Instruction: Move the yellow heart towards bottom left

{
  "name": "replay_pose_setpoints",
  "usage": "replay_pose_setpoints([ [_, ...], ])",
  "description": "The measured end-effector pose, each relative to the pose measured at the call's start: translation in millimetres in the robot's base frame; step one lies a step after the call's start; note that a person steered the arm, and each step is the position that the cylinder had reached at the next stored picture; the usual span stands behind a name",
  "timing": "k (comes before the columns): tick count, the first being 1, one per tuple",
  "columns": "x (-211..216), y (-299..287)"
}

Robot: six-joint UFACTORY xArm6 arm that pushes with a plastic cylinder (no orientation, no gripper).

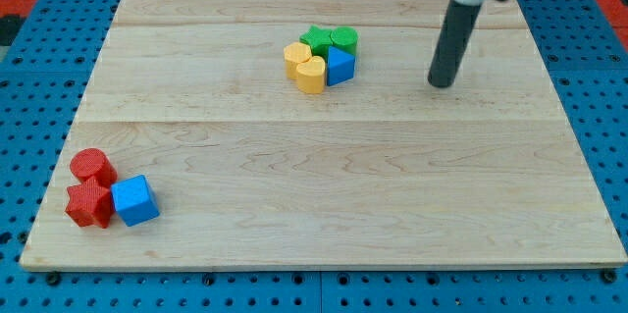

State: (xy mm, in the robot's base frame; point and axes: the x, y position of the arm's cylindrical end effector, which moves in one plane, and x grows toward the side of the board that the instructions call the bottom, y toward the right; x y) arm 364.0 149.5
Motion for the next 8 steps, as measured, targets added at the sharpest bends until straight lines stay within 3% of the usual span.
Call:
replay_pose_setpoints([
  [1, -11.7, -77.8],
  [3, 30.4, -272.9],
  [5, 41.8, -310.8],
  [6, 79.1, -346.2],
  [8, 67.9, -369.1],
])
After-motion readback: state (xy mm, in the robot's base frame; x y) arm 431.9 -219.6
